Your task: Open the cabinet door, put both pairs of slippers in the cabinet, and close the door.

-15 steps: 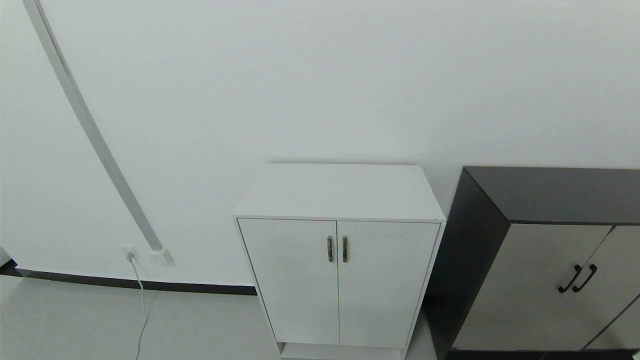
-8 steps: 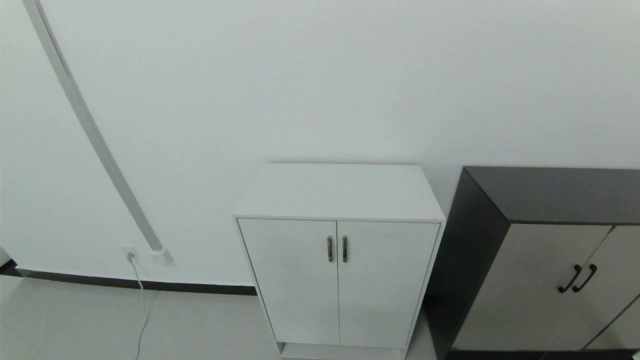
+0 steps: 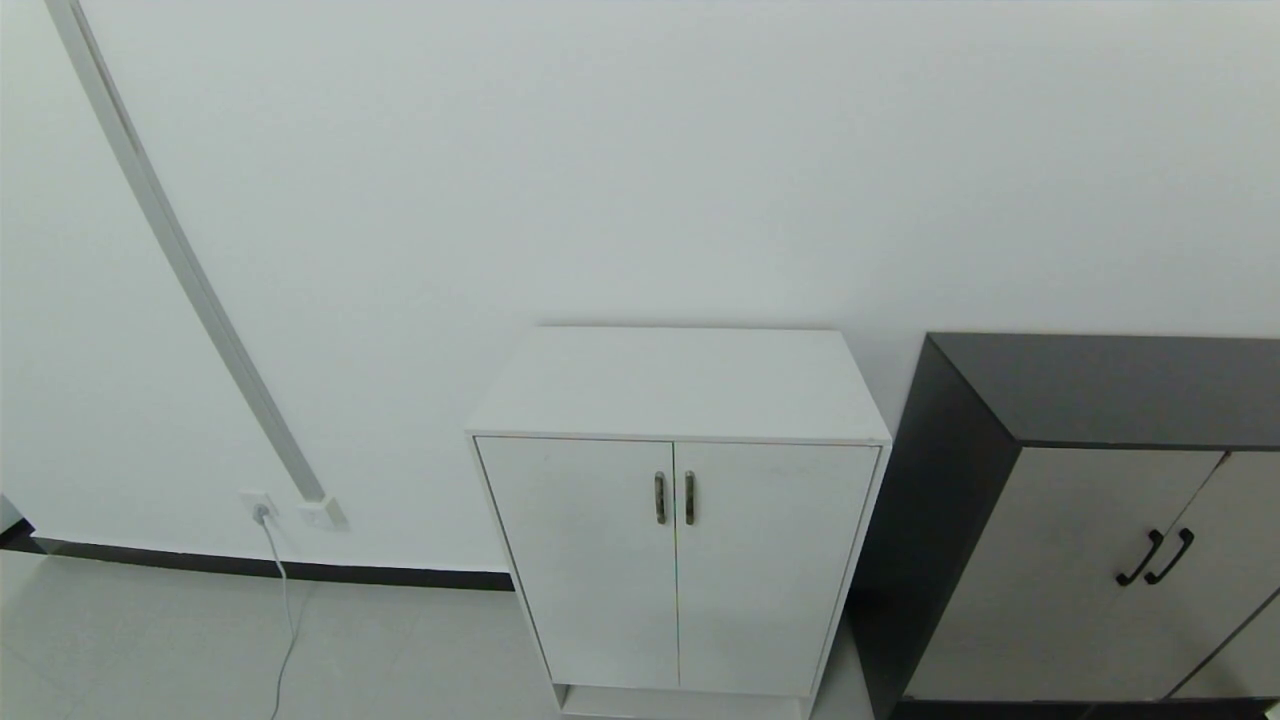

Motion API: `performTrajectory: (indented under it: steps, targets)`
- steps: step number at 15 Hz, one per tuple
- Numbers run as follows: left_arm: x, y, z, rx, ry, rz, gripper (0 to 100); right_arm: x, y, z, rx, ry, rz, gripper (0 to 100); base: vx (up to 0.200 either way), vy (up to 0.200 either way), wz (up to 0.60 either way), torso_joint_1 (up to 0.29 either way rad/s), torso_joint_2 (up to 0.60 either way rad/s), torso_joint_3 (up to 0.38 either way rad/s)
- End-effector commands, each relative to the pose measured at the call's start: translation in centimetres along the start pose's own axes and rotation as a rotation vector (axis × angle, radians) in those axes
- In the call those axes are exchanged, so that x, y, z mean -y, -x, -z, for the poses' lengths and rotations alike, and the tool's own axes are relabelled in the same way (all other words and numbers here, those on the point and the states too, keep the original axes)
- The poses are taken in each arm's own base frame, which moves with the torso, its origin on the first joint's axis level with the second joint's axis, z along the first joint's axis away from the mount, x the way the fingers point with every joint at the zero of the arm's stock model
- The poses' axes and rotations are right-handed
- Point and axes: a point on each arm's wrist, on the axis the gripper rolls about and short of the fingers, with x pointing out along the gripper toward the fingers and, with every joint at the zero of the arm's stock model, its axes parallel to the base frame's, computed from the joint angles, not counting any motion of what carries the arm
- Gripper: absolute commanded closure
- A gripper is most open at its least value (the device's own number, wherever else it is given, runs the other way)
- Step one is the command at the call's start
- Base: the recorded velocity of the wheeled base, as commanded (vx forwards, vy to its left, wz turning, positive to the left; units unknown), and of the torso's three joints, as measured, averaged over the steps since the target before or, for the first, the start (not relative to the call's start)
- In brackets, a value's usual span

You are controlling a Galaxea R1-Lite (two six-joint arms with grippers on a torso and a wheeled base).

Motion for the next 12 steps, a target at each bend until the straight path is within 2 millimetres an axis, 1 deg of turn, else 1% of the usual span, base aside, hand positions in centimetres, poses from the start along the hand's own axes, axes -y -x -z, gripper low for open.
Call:
performTrajectory:
  steps: [1,4,12]
  targets:
    - [0.00,-0.01,0.00,-0.001,0.001,-0.001,100,0.01,0.08,-0.01,0.014,-0.034,0.008,100,0.000,0.000,0.00,0.000,0.00,0.000]
    - [0.00,-0.01,0.00,-0.001,-0.002,-0.001,100,0.09,0.09,-0.06,0.022,-0.053,0.042,100,0.000,0.000,0.00,0.000,0.00,0.000]
    - [0.00,-0.01,0.00,-0.001,-0.002,0.001,100,0.07,0.08,-0.05,0.018,-0.043,0.034,100,0.000,0.000,0.00,0.000,0.00,0.000]
